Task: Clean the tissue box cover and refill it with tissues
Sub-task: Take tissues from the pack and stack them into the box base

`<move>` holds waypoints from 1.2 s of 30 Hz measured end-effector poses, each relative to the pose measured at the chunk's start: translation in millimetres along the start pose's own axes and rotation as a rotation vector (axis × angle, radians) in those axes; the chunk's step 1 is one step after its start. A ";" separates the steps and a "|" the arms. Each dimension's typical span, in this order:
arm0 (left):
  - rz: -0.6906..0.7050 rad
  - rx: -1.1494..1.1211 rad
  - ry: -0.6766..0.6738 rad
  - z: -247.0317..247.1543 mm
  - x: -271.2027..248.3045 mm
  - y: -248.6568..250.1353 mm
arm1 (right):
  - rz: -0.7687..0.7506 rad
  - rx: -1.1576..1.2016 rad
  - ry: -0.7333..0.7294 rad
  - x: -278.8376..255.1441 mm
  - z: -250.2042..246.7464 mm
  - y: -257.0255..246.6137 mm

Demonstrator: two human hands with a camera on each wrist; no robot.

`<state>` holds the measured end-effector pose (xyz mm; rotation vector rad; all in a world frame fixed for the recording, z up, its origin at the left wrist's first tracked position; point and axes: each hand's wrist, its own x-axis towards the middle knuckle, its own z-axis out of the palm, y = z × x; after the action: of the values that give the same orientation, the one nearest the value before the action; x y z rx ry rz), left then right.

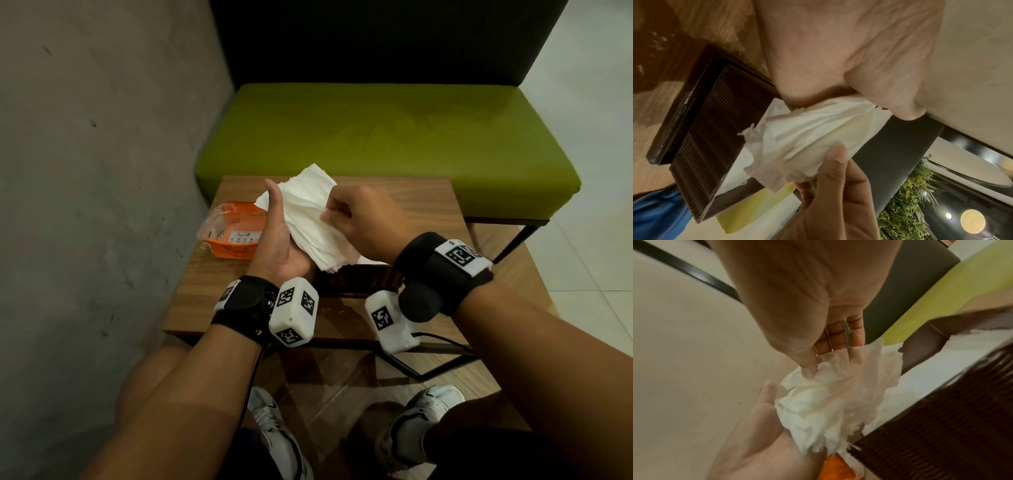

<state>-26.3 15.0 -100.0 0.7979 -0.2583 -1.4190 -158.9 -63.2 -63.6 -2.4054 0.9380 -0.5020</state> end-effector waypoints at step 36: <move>0.044 -0.001 0.020 4.5 6.0 10.1 | -0.017 -0.080 -0.056 9.2 7.1 -17.7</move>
<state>-20.2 7.3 -92.2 0.8007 -0.2584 -1.3692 -139.8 -56.2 -57.7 -2.4872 0.9298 -0.4081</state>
